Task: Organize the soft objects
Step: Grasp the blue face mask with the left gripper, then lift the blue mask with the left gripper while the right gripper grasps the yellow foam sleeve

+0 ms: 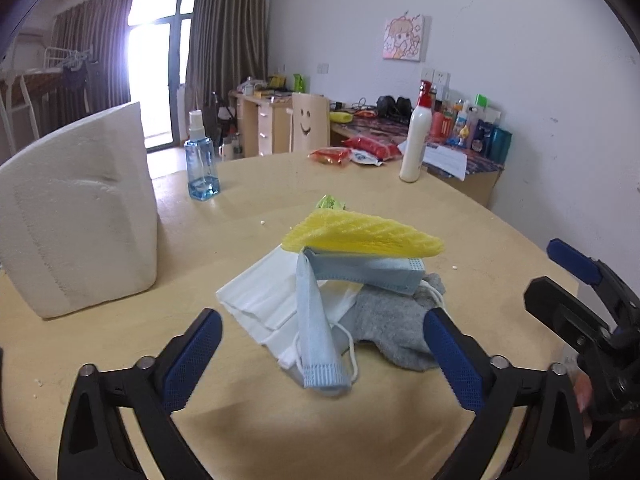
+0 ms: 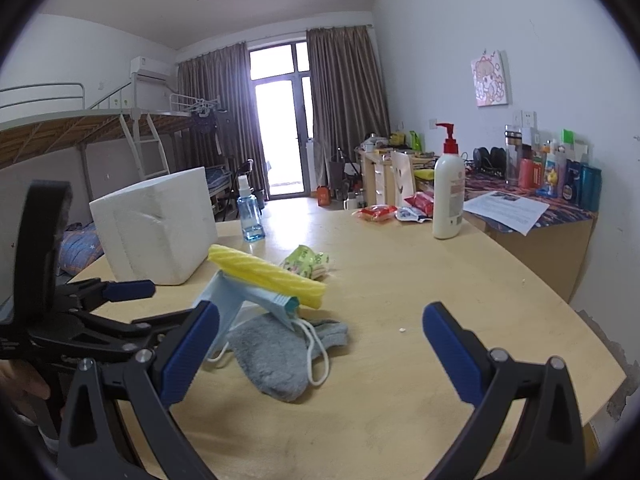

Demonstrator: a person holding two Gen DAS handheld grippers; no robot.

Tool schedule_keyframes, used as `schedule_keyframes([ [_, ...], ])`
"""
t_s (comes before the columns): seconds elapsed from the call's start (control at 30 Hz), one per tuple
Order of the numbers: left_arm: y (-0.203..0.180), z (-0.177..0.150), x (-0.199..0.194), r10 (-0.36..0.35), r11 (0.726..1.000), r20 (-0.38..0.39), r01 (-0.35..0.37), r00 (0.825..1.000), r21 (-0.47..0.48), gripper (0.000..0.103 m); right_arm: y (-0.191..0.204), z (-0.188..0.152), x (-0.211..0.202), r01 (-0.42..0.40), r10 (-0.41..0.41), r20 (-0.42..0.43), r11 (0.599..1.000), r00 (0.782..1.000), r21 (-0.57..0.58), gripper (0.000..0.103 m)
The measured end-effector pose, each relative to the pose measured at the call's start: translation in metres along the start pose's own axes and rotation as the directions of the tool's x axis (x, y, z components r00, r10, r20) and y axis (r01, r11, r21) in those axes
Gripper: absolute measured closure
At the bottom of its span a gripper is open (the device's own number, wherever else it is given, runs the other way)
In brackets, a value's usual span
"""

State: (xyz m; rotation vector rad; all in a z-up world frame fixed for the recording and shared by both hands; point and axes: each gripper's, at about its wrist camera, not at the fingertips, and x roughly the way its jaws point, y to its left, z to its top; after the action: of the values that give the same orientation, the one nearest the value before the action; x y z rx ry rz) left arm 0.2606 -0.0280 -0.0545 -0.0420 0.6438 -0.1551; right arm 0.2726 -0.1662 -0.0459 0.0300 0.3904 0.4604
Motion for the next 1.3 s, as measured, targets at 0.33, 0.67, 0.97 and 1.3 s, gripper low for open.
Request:
schedule_keyframes([
  [0.33, 0.007, 0.005, 0.039, 0.002, 1.000, -0.122, -0.005, 0.992, -0.027, 0.055, -0.003, 0.000, 0.011, 0.011, -0.012, -0.028, 1.000, 1.000, -0.018, 0.000],
  [0.67, 0.010, 0.003, 0.034, -0.048, 0.998, -0.105, 0.045, 0.993, -0.034, 0.093, 0.005, 0.008, 0.024, -0.003, -0.002, -0.065, 0.997, 0.998, -0.074, 0.000],
  [0.97, 0.012, 0.002, 0.030, -0.101, 0.994, -0.089, 0.096, 0.991, -0.055, 0.093, 0.020, 0.030, 0.052, -0.157, 0.142, -0.142, 0.982, 0.980, -0.105, 0.000],
  [1.3, 0.019, 0.003, 0.031, -0.135, 0.988, -0.097, 0.127, 0.986, -0.085, 0.093, 0.034, 0.029, 0.078, -0.181, 0.139, -0.241, 0.970, 0.960, -0.163, 0.028],
])
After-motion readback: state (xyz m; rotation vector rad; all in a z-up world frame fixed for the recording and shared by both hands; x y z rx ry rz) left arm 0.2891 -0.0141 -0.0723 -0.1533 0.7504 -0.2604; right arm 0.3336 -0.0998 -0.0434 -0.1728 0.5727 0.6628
